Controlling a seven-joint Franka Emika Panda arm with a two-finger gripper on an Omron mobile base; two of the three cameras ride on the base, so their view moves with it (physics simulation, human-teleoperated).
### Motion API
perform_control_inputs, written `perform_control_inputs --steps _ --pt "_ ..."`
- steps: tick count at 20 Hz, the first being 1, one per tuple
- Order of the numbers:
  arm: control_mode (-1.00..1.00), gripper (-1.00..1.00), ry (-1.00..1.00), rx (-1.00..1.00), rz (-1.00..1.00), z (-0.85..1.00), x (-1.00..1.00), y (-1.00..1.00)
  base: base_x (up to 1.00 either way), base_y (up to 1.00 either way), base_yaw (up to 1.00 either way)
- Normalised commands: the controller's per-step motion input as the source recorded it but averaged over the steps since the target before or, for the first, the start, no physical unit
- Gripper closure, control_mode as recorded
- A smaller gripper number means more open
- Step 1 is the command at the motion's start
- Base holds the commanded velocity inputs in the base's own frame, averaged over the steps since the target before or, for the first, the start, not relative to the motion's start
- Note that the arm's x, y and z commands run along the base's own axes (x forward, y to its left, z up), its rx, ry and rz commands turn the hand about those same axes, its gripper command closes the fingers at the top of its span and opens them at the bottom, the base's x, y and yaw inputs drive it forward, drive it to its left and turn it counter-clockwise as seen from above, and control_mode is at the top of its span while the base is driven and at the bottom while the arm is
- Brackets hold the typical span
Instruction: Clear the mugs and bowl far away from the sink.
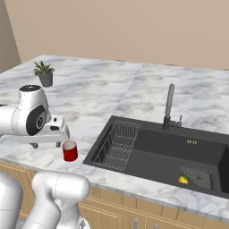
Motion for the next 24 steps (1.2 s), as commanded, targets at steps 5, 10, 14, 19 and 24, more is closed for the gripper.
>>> perform_control_inputs --steps 5,10,14,19,24 --pt "-1.00 -1.00 0.00 -0.02 -0.04 -0.25 0.46 0.00 0.00 0.00 0.00" --pt "-1.00 -1.00 0.00 0.01 -0.03 -0.47 0.30 0.00 0.00 0.00 0.00" --pt "-1.00 -1.00 0.00 0.00 -0.08 -0.47 0.36 0.08 0.00 0.00 0.00" --pt "-1.00 -1.00 -0.01 0.00 -0.11 -0.41 0.33 0.04 0.00 0.00 0.00" --pt "-1.00 -1.00 -0.01 0.00 -0.13 -0.34 0.28 0.04 0.00 0.00 0.00"
